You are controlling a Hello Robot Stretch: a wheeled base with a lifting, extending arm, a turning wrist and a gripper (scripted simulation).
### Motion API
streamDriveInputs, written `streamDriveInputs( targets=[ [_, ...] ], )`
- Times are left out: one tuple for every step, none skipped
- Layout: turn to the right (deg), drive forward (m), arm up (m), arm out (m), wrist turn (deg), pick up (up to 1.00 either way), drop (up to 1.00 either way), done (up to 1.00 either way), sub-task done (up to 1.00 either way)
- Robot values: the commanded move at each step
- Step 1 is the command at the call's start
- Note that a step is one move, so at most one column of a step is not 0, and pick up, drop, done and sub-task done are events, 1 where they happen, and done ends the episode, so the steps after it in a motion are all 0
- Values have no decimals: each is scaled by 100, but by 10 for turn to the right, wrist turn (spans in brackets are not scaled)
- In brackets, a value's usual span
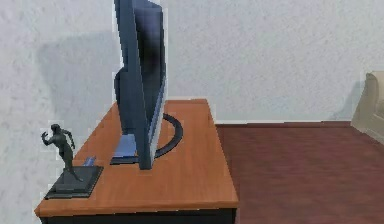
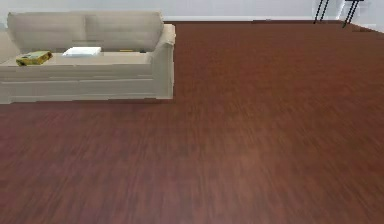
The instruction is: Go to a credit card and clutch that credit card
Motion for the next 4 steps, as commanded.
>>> streamDriveInputs(
  targets=[
    [-360,0,0,0,0,0,0,0,0],
    [0,50,0,0,0,0,0,0,0],
    [-450,0,0,0,0,0,0,0,0],
    [-300,0,0,0,0,0,0,0,0]
  ],
)
